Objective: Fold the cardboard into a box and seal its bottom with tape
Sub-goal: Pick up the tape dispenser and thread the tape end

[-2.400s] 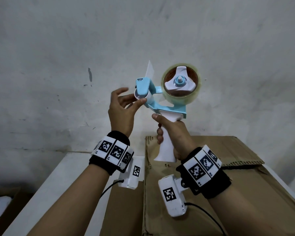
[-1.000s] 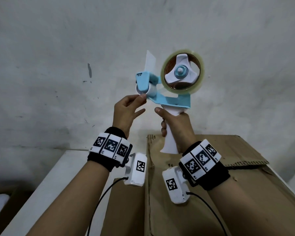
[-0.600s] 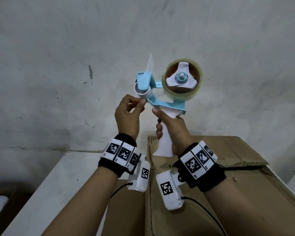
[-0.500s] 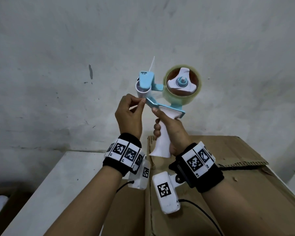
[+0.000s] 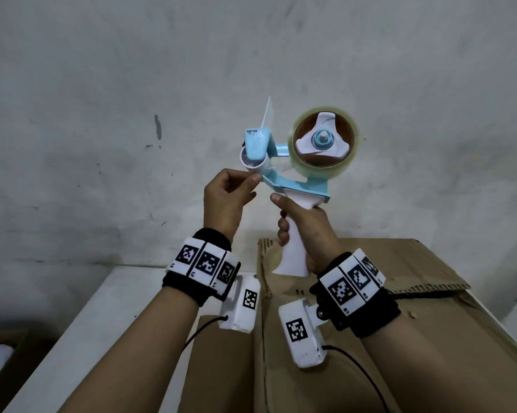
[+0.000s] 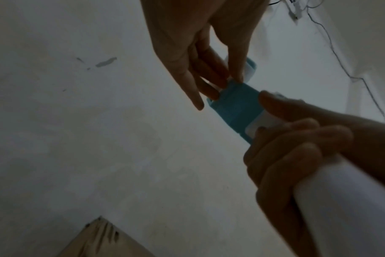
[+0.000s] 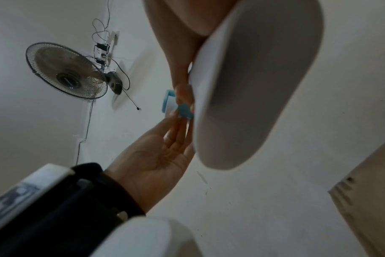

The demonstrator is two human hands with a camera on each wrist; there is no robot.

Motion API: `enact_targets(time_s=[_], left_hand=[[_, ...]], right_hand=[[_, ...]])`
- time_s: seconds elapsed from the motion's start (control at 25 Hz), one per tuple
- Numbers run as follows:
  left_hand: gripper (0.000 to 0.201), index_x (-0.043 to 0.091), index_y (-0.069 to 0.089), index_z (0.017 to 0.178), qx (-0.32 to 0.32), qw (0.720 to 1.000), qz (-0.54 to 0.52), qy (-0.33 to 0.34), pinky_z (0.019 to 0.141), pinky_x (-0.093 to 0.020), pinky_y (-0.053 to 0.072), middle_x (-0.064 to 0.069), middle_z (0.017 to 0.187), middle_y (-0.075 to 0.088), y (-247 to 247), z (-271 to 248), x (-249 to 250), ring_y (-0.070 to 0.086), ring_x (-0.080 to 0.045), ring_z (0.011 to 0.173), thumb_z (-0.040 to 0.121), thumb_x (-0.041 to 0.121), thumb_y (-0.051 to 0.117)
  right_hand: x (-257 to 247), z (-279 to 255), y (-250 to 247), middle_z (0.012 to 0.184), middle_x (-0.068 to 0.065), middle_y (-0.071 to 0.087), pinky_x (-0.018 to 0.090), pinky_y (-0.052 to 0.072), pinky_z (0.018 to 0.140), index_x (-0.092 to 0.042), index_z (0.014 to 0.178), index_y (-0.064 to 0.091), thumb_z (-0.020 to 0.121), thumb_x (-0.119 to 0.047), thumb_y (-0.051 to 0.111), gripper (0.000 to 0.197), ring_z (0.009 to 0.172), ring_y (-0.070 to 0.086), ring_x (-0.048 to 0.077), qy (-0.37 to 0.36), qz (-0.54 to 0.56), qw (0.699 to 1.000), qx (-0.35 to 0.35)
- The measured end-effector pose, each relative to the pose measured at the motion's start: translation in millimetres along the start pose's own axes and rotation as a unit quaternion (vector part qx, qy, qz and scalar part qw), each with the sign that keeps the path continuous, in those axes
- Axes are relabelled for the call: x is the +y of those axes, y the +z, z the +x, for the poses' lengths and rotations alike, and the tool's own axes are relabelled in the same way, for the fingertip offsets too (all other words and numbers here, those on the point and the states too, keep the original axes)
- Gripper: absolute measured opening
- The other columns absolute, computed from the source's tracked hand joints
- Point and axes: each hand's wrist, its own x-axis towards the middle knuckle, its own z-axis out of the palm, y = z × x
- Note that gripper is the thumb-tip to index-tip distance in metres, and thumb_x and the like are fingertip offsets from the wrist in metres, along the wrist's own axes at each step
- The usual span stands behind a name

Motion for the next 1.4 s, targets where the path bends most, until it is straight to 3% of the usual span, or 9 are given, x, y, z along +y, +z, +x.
enact_targets(time_s=[0.08, 0.2, 0.32, 0.48, 0.64, 0.84, 1.04, 1.2, 1.4], left_hand=[[0.011, 0.015, 0.057, 0.076, -0.004, 0.999, 0.03, 0.025, 0.077, -0.026, 0.056, -0.002, 0.081, 0.064, -5, 2, -6, 0.063, -0.017, 0.085, 0.083, 0.012, 0.064], [0.008, 0.013, 0.053, 0.082, 0.017, 0.963, 0.195, 0.183, 0.071, -0.014, 0.049, 0.009, 0.078, 0.057, -15, 1, -16, 0.054, 0.001, 0.074, 0.087, 0.015, 0.059], [0.009, 0.001, 0.054, 0.087, 0.046, 0.927, 0.246, 0.278, 0.067, -0.009, 0.043, 0.001, 0.083, 0.052, -23, 3, -23, 0.045, -0.003, 0.071, 0.089, 0.009, 0.053], [0.008, 0.005, 0.054, 0.088, -0.034, 0.932, 0.232, 0.275, 0.066, -0.006, 0.051, -0.004, 0.083, 0.056, -36, 18, -15, 0.054, -0.003, 0.07, 0.09, 0.01, 0.048], [0.011, 0.014, 0.049, 0.079, -0.156, 0.939, 0.215, 0.22, 0.066, -0.007, 0.051, 0.003, 0.074, 0.056, -46, 27, -4, 0.057, 0.006, 0.066, 0.089, 0.008, 0.05], [0.009, 0.018, 0.049, 0.075, -0.255, 0.941, 0.185, 0.127, 0.069, -0.015, 0.052, -0.002, 0.076, 0.056, -52, 35, 9, 0.057, 0.002, 0.064, 0.081, 0.014, 0.052], [0.003, 0.026, 0.048, 0.085, -0.159, 0.983, 0.067, 0.061, 0.078, -0.03, 0.053, 0.007, 0.088, 0.054, -50, 22, -5, 0.055, -0.005, 0.084, 0.084, 0.028, 0.047], [0.04, 0.022, 0.045, 0.096, -0.069, 0.969, 0.189, 0.144, 0.068, -0.005, 0.049, 0.015, 0.09, 0.052, -41, 14, -20, 0.054, 0.011, 0.081, 0.071, 0.026, 0.075], [0.025, 0.015, 0.056, 0.08, -0.046, 0.959, 0.211, 0.183, 0.064, -0.002, 0.048, 0.016, 0.072, 0.059, -40, 17, -20, 0.055, 0.011, 0.068, 0.068, 0.013, 0.078]], right_hand=[[1, -1, -1, 0.046, 0.0, 0.044, 0.018, 0.035, 0.04, -0.012, 0.08, 0.054, 0.083, -0.019, 0.067, 0.015, 0.036, 0.039, 0.011, 0.007, -0.007, 1.0, -0.002], [-1, -3, -2, 0.048, 0.001, 0.044, 0.017, 0.037, 0.04, -0.011, 0.073, 0.053, 0.082, -0.023, 0.068, 0.022, 0.035, 0.041, 0.01, 0.053, -0.028, 0.998, -0.034], [-7, -3, -1, 0.042, -0.002, 0.044, 0.015, 0.038, 0.039, -0.012, 0.064, 0.045, 0.084, -0.031, 0.065, 0.033, 0.031, 0.041, 0.007, 0.14, -0.019, 0.986, -0.092], [-17, 0, -10, 0.039, -0.004, 0.043, 0.013, 0.038, 0.037, -0.014, 0.06, 0.042, 0.087, -0.033, 0.06, 0.038, 0.029, 0.04, 0.006, 0.193, -0.009, 0.973, -0.123], [-18, 1, -21, 0.04, -0.004, 0.045, 0.013, 0.038, 0.038, -0.013, 0.058, 0.044, 0.086, -0.033, 0.06, 0.038, 0.03, 0.04, 0.006, 0.212, -0.016, 0.969, -0.123], [-18, 1, -26, 0.04, -0.004, 0.046, 0.013, 0.04, 0.037, -0.013, 0.06, 0.045, 0.086, -0.033, 0.06, 0.036, 0.03, 0.041, 0.005, 0.219, -0.026, 0.967, -0.126], [-20, 1, -19, 0.039, -0.004, 0.045, 0.013, 0.038, 0.036, -0.012, 0.06, 0.045, 0.087, -0.034, 0.059, 0.038, 0.03, 0.04, 0.006, 0.219, 0.011, 0.969, -0.114], [-15, 1, -17, 0.038, -0.004, 0.044, 0.013, 0.038, 0.037, -0.012, 0.061, 0.043, 0.087, -0.034, 0.059, 0.037, 0.029, 0.04, 0.005, 0.221, 0.011, 0.969, -0.107], [-14, -1, -16, 0.039, -0.003, 0.045, 0.013, 0.039, 0.038, -0.012, 0.061, 0.044, 0.086, -0.035, 0.06, 0.037, 0.03, 0.041, 0.006, 0.223, -0.01, 0.968, -0.116]])
